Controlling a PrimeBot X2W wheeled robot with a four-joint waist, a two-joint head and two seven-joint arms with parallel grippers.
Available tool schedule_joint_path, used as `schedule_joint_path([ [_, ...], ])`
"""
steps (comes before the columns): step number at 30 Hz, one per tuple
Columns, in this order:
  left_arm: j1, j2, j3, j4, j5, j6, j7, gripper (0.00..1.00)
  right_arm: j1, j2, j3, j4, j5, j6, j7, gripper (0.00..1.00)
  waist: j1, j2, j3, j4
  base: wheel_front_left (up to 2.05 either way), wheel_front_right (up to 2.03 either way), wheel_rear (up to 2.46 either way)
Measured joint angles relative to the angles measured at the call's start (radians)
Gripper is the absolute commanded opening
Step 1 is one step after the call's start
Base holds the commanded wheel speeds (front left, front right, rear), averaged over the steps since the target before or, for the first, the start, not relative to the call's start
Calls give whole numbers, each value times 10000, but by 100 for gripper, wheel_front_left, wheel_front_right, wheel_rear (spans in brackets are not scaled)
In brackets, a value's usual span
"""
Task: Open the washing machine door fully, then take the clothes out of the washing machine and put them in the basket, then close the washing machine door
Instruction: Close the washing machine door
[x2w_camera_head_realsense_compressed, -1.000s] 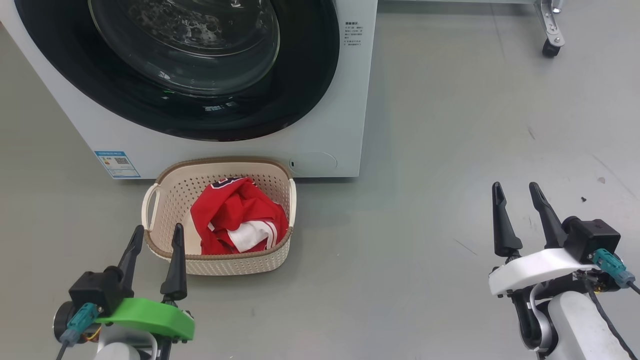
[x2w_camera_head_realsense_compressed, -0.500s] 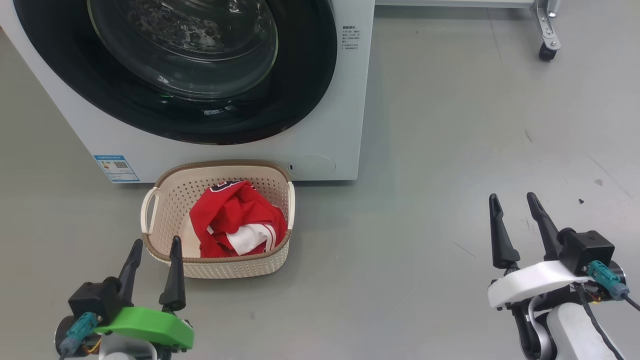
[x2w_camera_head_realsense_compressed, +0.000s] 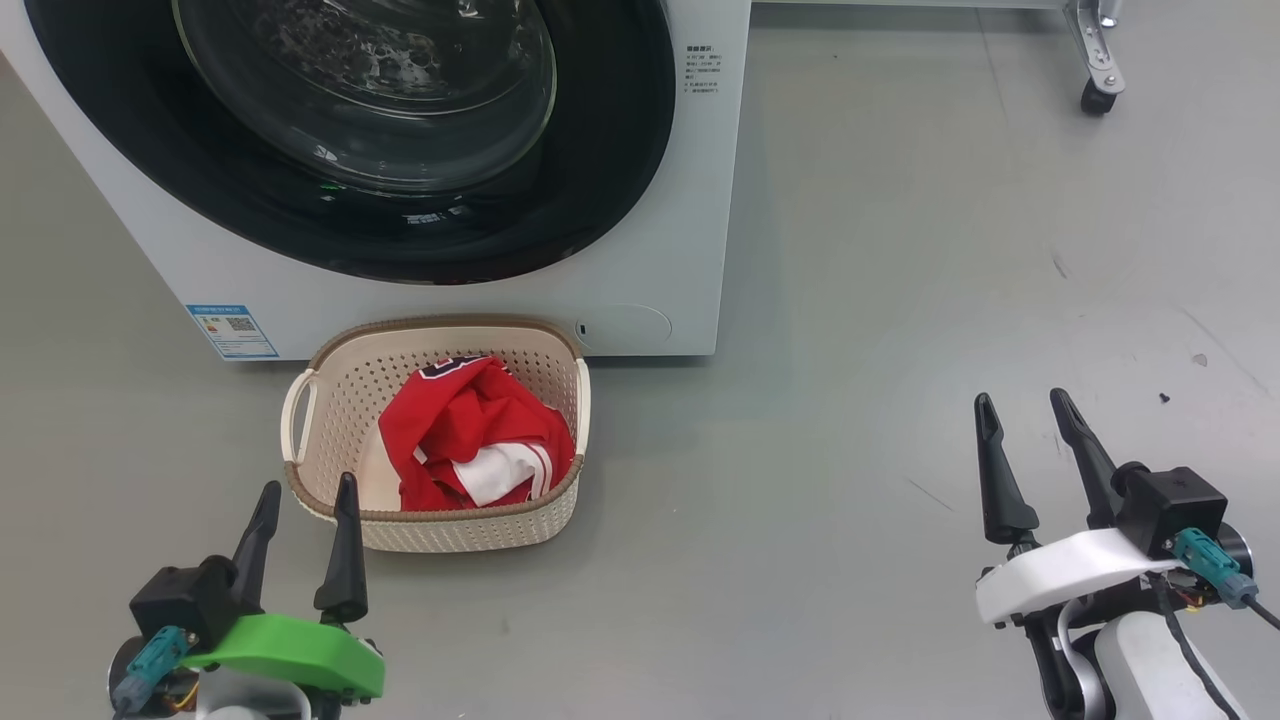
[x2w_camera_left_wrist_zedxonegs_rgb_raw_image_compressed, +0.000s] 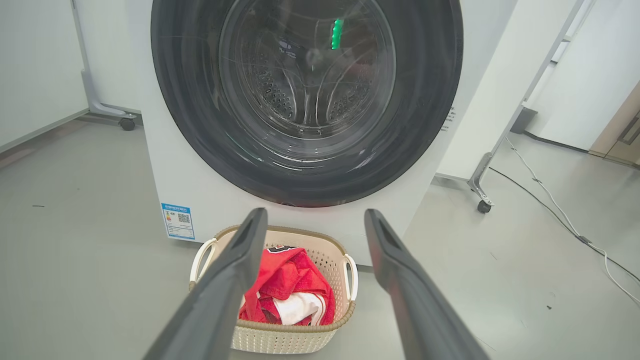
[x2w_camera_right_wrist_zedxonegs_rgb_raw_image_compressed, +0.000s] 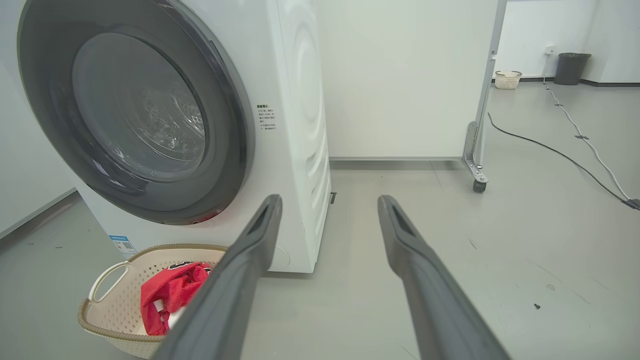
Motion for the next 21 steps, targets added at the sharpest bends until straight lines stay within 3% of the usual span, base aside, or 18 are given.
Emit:
schedule_joint_path([
  [21, -1, -33, -6, 36, -163, -79, 0, 100, 51, 127, -127, -36, -119, 4, 0, 100, 0, 0, -54, -70, 0, 0, 0],
])
